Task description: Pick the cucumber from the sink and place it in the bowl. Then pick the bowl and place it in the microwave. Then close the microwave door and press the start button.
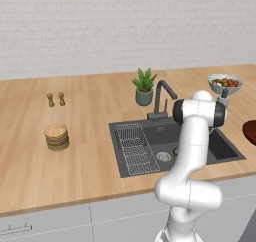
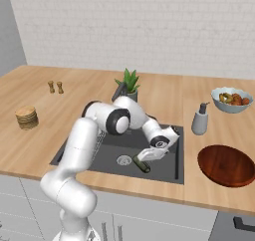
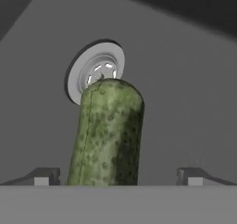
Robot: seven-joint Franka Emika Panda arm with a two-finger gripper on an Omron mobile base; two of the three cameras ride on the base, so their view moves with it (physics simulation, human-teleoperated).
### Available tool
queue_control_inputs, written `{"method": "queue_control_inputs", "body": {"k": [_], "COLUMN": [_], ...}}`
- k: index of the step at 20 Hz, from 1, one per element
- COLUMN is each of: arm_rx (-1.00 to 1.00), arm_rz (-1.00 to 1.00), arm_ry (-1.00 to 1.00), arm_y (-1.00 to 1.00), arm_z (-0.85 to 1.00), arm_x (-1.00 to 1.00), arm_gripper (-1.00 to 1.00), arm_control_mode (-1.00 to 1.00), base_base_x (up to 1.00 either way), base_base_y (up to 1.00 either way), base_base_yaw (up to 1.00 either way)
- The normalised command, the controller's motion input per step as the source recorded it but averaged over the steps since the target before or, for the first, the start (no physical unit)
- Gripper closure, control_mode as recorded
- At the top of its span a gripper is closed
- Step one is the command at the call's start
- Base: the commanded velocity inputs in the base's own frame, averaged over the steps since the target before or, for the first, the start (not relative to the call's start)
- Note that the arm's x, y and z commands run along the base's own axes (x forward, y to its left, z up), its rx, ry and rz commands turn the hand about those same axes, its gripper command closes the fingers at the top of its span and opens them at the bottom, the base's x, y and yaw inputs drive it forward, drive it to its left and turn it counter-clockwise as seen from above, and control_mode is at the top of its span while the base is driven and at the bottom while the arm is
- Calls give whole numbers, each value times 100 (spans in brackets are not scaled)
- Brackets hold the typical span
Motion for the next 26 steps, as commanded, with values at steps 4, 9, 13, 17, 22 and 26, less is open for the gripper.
{"method": "queue_control_inputs", "body": {"k": [4, 9, 13, 17, 22, 26], "arm_rx": [-8, -9, 0, -1, -4, -16], "arm_rz": [0, 0, 1, 2, 8, 11], "arm_ry": [0, 0, 1, -22, -21, -14], "arm_y": [17, 9, 4, -14, -27, -23], "arm_z": [-57, -51, -6, 72, 100, 100], "arm_x": [5, 2, -12, -72, -75, -54], "arm_gripper": [-100, 100, 100, 100, 100, 100], "arm_control_mode": [-100, -100, -100, -100, -100, -100], "base_base_x": [0, 0, 0, 0, 0, 0], "base_base_y": [0, 0, 0, 0, 0, 0], "base_base_yaw": [0, 0, 0, 0, 0, 0]}}
